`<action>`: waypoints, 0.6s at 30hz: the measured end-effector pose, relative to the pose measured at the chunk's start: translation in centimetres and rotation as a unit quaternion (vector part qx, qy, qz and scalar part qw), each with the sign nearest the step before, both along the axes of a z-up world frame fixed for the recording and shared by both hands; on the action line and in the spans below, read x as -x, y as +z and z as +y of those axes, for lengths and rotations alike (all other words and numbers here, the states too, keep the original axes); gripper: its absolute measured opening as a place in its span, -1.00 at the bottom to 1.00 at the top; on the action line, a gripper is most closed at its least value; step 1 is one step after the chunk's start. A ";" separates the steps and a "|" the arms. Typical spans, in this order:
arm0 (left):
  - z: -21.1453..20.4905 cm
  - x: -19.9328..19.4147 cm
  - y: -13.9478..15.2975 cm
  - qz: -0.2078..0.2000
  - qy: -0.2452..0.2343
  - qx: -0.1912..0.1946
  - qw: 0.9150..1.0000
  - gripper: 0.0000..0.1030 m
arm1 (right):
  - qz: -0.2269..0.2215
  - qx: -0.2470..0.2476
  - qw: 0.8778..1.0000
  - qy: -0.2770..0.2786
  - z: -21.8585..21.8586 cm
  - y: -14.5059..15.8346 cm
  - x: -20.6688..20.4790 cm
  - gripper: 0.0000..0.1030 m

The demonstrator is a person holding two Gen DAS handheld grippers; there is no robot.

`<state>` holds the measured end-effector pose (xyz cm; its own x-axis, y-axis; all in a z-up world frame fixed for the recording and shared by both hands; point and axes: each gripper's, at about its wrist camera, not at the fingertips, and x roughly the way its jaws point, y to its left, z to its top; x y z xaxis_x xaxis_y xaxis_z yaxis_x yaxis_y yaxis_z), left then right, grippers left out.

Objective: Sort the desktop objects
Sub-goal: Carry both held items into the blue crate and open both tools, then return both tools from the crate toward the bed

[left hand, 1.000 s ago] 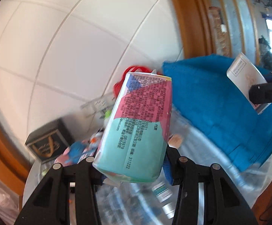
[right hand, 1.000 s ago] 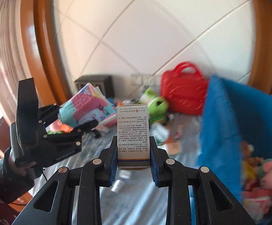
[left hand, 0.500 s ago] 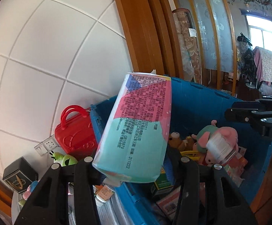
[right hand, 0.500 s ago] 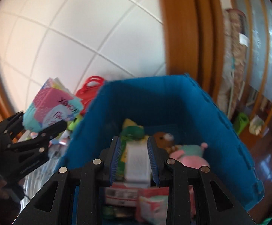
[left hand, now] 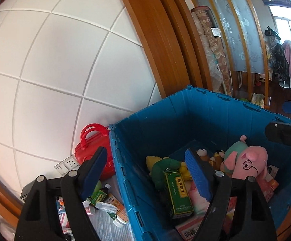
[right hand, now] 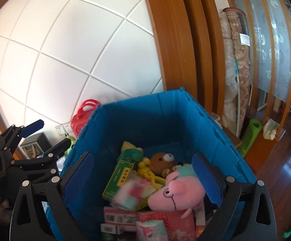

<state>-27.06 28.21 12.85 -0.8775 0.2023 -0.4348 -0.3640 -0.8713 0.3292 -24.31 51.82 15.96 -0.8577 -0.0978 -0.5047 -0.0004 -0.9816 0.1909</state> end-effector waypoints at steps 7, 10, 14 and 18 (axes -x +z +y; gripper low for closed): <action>-2.4 -0.9 -1.4 -0.007 0.034 -0.007 0.999 0.55 | 0.014 0.002 0.999 0.033 -2.1 0.2 -1.8 0.94; -5.3 -2.1 -2.4 -0.002 0.064 -0.020 0.998 0.55 | 0.023 0.008 0.998 0.053 -3.4 0.3 -2.6 0.95; -11.0 -4.3 -4.6 0.000 0.106 -0.046 0.993 0.55 | 0.052 0.002 0.995 0.082 -6.3 0.5 -3.9 1.00; -18.2 -6.4 -8.0 0.006 0.162 -0.039 0.986 0.55 | 0.072 0.004 0.988 0.135 -10.9 0.8 -4.6 1.00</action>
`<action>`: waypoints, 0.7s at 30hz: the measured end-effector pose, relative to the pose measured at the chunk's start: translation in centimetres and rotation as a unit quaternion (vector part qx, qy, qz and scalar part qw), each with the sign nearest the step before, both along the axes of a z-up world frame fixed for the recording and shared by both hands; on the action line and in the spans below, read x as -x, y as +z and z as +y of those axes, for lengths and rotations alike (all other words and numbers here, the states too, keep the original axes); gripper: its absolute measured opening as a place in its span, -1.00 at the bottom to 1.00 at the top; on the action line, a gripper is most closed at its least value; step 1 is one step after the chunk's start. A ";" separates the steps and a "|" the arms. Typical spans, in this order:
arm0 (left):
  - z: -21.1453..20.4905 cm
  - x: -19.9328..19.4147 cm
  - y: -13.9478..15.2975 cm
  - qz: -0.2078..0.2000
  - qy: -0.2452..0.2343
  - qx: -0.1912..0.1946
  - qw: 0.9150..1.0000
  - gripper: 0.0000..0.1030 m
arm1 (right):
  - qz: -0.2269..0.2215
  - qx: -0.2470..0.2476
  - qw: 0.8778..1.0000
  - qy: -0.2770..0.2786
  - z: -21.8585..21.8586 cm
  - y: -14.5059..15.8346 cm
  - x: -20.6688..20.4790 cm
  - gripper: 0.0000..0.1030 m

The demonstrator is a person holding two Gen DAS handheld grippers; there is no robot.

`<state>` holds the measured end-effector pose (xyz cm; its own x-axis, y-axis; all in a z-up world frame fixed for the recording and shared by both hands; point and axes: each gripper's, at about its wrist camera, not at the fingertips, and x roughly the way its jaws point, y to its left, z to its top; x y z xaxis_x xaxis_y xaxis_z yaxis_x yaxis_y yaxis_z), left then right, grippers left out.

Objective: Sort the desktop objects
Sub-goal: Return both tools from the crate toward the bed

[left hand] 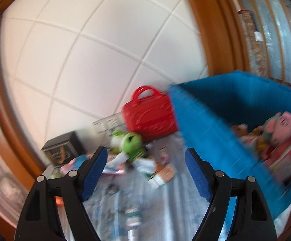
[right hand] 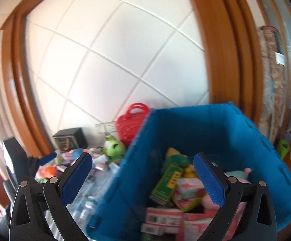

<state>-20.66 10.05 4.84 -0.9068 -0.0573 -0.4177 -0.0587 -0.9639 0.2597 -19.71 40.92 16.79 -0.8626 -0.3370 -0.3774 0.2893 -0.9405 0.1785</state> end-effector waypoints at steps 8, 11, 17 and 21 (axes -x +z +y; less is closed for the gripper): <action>-17.8 -0.7 -5.8 -0.065 0.123 -0.005 0.990 0.55 | -0.002 -0.035 0.998 0.049 -13.4 -1.1 0.5 1.00; -22.9 -0.9 -6.4 -0.077 0.144 -0.011 0.987 0.55 | -0.067 -0.015 0.994 0.081 -18.6 -4.2 2.7 1.00; -26.4 -0.3 -7.7 -0.065 0.113 0.015 0.991 0.55 | -0.177 -0.078 0.976 0.099 -27.6 -15.6 5.5 1.00; -26.7 1.2 -9.4 -0.090 0.089 0.004 0.992 0.55 | -0.212 -0.164 0.958 0.096 -31.9 -22.4 7.0 0.98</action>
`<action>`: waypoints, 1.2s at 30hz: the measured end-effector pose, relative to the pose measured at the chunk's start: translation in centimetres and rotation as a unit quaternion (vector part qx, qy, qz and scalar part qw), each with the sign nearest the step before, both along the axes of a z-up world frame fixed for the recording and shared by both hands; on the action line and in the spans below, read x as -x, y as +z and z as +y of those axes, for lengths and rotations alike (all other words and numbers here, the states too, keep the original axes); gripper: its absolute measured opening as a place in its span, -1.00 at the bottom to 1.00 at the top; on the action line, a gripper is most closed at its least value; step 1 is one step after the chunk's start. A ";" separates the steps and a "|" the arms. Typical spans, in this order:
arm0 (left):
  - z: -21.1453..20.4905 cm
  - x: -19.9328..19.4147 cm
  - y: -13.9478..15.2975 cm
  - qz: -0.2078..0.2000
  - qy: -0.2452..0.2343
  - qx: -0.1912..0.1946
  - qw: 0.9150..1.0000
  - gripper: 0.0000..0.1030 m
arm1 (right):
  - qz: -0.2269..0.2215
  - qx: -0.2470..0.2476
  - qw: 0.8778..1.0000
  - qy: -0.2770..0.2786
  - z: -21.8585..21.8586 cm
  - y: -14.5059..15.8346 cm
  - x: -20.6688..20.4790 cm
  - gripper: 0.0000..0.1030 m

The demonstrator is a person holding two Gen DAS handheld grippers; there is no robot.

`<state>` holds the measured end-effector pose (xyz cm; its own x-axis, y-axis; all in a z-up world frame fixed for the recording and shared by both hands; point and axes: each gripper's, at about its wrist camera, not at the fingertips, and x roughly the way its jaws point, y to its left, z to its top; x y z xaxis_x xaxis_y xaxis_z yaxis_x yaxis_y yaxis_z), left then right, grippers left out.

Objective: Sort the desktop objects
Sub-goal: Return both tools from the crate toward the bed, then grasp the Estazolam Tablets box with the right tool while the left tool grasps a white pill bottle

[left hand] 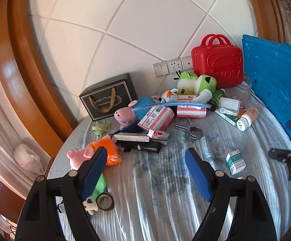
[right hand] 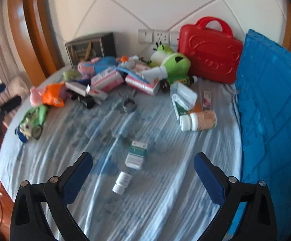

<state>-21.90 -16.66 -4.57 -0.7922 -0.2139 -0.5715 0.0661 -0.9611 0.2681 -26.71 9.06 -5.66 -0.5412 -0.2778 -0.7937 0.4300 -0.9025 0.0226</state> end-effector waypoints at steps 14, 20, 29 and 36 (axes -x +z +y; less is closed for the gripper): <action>5.0 3.4 -9.2 -0.094 -0.054 -0.038 0.993 0.55 | -0.157 -0.015 0.987 0.008 -3.3 -12.9 9.0 -0.22; 5.9 5.1 -11.1 -0.119 -0.060 -0.050 0.990 0.55 | -0.181 -0.023 0.983 0.013 -3.0 -14.2 9.9 -0.25; 10.7 4.8 -14.2 -0.154 -0.090 -0.075 0.981 0.55 | -0.102 0.010 0.994 -0.026 2.3 -8.0 9.1 -0.26; 14.0 4.5 -17.4 -0.183 -0.085 -0.090 0.975 0.55 | -0.063 0.010 0.997 -0.048 7.2 -4.4 6.8 -0.26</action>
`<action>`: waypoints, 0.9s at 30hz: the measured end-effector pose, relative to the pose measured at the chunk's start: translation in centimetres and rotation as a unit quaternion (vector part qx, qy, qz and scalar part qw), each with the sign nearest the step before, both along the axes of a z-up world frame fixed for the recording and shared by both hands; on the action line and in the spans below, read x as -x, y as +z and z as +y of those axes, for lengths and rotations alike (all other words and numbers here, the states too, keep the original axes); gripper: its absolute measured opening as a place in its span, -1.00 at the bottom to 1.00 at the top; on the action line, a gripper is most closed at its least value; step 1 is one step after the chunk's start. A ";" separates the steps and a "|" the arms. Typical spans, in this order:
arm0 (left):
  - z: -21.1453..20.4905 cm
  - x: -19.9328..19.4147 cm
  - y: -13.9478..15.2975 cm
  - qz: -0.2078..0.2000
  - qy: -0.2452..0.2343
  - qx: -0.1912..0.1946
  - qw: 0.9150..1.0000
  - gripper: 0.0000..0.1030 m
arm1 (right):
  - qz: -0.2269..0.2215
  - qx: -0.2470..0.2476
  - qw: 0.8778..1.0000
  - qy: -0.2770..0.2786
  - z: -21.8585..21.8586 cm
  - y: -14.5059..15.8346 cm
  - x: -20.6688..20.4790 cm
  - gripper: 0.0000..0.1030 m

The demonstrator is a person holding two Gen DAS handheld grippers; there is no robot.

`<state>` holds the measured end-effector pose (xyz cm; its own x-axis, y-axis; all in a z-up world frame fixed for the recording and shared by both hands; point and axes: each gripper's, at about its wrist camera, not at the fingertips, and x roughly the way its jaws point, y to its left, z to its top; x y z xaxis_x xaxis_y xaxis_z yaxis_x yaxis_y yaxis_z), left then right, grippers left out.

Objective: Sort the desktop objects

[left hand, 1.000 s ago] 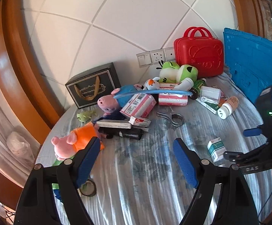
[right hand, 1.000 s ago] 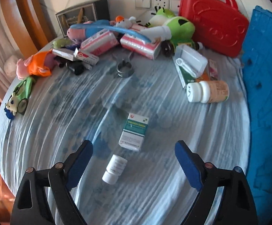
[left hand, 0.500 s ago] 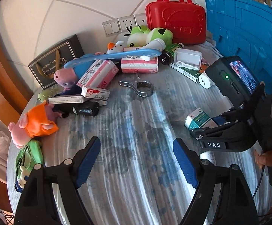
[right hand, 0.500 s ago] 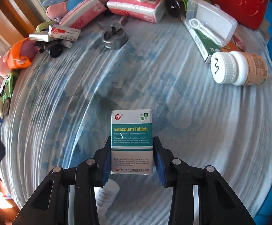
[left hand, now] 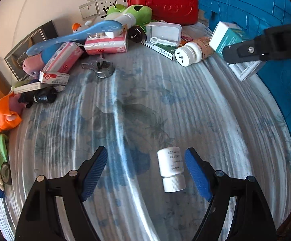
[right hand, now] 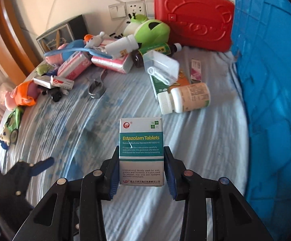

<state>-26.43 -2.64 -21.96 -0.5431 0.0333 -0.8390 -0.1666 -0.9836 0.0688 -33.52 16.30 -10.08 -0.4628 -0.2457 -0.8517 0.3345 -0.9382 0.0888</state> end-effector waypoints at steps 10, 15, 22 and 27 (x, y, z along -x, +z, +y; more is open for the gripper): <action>1.0 -0.3 -2.2 -0.017 0.034 0.023 0.999 -0.46 | 0.008 0.008 0.999 0.033 -0.5 -0.3 -2.2 -0.26; 1.1 -0.9 -0.2 0.000 0.030 0.018 0.999 -0.46 | 0.019 0.013 0.999 0.045 -0.5 0.7 -3.4 -0.26; 0.3 -1.1 5.1 0.036 0.017 0.023 0.999 -0.46 | 0.044 0.033 0.997 0.048 -0.5 4.0 -4.7 -0.26; -1.3 -2.5 8.0 0.071 0.012 0.026 0.997 -0.46 | 0.066 0.038 0.996 0.047 -1.3 6.3 -5.3 -0.26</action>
